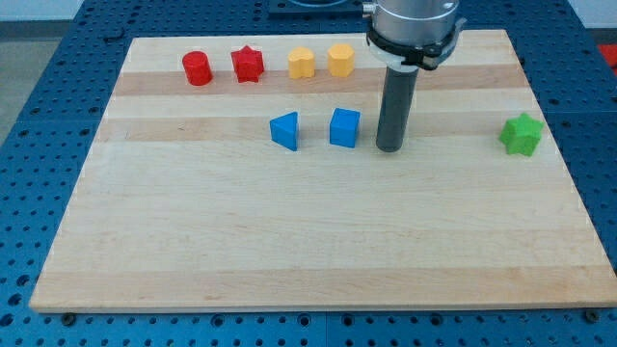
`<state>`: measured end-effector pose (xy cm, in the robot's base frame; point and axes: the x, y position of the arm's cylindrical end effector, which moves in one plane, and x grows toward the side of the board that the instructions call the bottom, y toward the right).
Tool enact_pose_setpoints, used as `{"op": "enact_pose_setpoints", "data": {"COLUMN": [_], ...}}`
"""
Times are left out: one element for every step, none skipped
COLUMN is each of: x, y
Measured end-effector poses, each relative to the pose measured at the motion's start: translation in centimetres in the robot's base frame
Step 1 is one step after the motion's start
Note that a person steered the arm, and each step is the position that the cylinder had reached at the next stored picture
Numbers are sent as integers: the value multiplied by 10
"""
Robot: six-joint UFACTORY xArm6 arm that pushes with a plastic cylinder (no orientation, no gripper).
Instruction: Move green circle towards top of green star
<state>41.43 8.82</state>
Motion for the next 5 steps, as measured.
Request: {"op": "enact_pose_setpoints", "data": {"x": [-32, -71, -57, -51, -78], "y": [19, 31, 24, -11, -20]}}
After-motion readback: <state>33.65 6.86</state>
